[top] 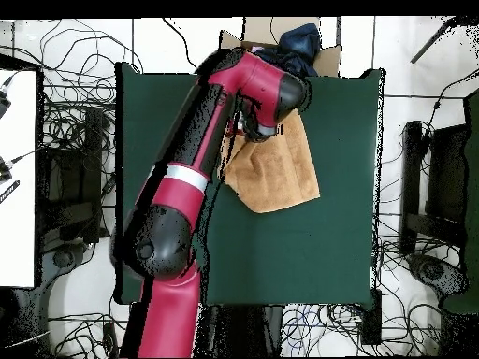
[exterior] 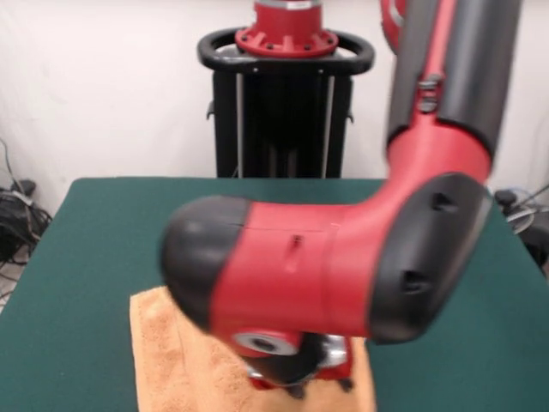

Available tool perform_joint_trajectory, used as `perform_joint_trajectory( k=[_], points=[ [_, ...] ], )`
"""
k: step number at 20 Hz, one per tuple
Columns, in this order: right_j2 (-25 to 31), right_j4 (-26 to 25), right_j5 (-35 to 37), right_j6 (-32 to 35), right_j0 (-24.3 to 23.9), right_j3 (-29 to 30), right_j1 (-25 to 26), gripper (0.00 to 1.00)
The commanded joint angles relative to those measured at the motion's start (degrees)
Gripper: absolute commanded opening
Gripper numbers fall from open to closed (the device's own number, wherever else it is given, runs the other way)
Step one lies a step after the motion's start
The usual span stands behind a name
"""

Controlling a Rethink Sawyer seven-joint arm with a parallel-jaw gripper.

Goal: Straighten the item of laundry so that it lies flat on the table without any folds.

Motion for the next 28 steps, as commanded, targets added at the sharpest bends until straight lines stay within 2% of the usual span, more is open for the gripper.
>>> perform_joint_trajectory(
  k=[1, 4, 6, 12, 16, 20, 24, 28],
  points=[
    [-1.07, -6.06, -3.59, -4.77, -1.85, -2.36, 0.23, 1.00],
    [-0.07, -8.45, -8.68, -5.13, -0.70, -1.51, 0.29, 1.00],
    [0.96, -8.86, -9.34, -4.37, -0.31, -1.89, -0.13, 1.00],
    [3.07, -8.92, -7.93, -3.45, 0.58, -2.17, -0.57, 1.00],
    [3.81, -8.64, -6.78, -4.73, 1.51, -1.25, -1.22, 1.00],
    [4.15, -9.60, -8.81, -7.38, 2.53, 0.11, -1.62, 1.00],
    [4.08, -12.46, -11.07, -15.08, 2.95, 1.18, -0.92, 1.00],
    [3.67, -17.37, -14.19, -23.48, 3.53, 3.03, -0.11, 1.00]
  ],
)
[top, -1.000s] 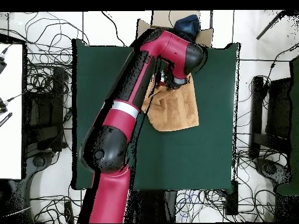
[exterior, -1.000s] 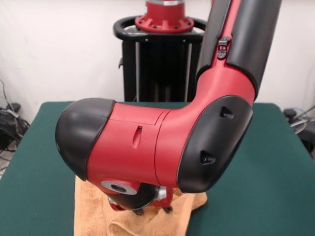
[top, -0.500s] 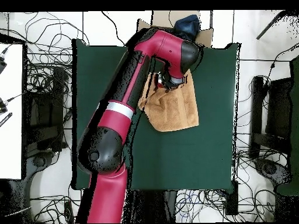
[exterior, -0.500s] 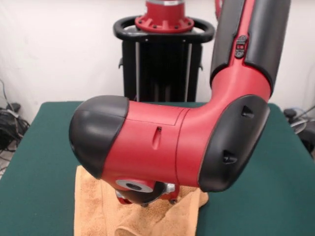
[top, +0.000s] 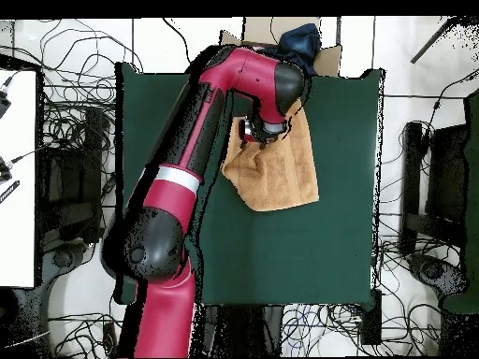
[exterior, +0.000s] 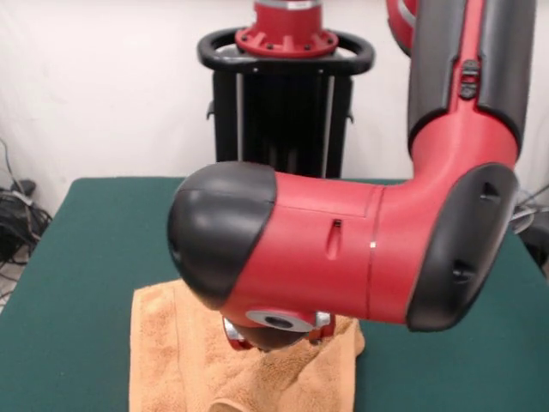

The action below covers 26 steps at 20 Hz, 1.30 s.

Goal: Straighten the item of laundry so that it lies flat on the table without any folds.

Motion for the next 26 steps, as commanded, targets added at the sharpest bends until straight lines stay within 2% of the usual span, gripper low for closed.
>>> perform_joint_trajectory(
  k=[1, 7, 15, 20, 26],
  points=[
    [3.00, -6.66, -8.45, -23.48, 1.24, 2.79, 0.83, 1.00],
    [3.92, -11.34, -9.26, -29.93, 1.82, 4.23, 1.65, 1.00],
    [3.38, -15.59, 1.22, -40.04, 2.87, 7.70, 3.26, 1.00],
    [2.82, -16.27, 2.10, -39.73, 2.42, 5.85, 3.08, 1.00],
    [2.05, -18.22, 8.70, -40.54, 2.31, 5.28, 6.05, 1.00]
  ],
)
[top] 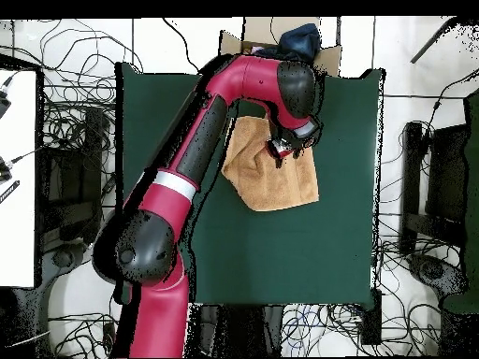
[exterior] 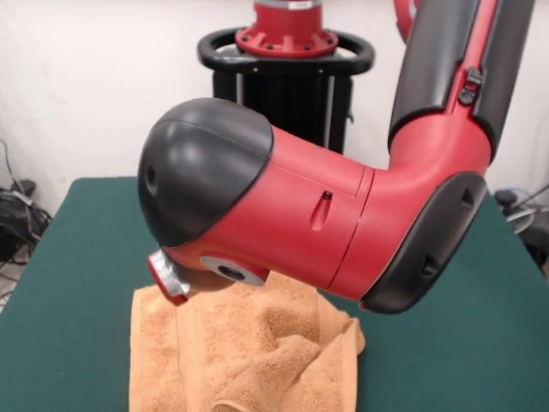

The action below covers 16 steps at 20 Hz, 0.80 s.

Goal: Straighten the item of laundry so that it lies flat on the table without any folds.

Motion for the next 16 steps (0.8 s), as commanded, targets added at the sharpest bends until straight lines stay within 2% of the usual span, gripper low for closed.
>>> perform_joint_trajectory(
  k=[1, 6, 16],
  points=[
    [1.91, -1.23, 9.91, -8.05, 0.40, -1.73, 5.07, 1.00],
    [1.85, -3.07, 13.23, -8.59, 0.07, -1.86, 6.35, 1.00],
    [4.09, -2.65, 17.08, -8.05, 0.33, -1.23, 9.83, 1.00]
  ],
)
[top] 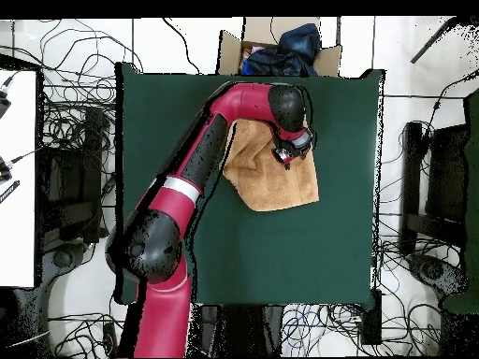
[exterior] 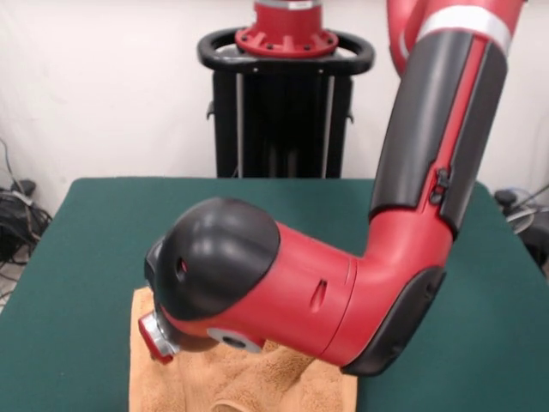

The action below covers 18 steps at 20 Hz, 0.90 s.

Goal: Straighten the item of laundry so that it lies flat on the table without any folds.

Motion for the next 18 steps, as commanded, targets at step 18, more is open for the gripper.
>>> perform_joint_trajectory(
  k=[18],
  points=[
    [6.35, 2.80, 5.24, -6.65, 1.37, 0.33, 4.53, 1.00]
  ],
)
